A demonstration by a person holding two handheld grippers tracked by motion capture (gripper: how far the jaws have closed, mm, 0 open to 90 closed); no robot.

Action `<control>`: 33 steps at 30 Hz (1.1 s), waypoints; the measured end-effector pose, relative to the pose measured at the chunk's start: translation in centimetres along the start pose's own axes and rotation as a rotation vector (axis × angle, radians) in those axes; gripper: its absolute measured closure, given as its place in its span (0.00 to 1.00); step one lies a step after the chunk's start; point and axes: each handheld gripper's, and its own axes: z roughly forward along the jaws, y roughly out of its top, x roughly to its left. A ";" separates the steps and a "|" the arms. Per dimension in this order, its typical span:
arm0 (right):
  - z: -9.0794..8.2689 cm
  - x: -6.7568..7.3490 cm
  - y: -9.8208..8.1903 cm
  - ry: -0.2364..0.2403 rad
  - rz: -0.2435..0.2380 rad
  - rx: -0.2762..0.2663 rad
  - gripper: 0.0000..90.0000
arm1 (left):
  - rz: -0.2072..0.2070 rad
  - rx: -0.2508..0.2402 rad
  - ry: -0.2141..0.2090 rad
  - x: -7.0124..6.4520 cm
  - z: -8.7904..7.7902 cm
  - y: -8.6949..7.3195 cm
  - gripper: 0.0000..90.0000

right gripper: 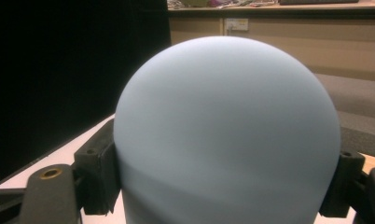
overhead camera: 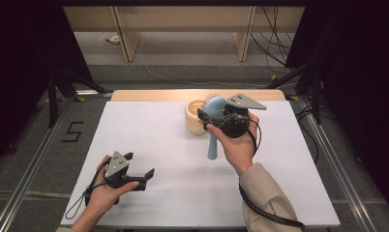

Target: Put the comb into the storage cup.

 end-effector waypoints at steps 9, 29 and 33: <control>0.0 -0.3 0.2 -0.012 0.000 -0.007 0.24 | 0.000 -0.001 0.000 0.0 0.0 0.0 0.02; 0.8 -0.3 0.9 -0.019 0.000 -0.017 0.24 | -0.003 0.001 0.002 -0.1 0.1 0.0 0.03; 0.9 -0.4 1.2 -0.023 -0.001 -0.020 0.24 | -0.002 0.000 -0.001 -0.2 0.0 0.1 0.03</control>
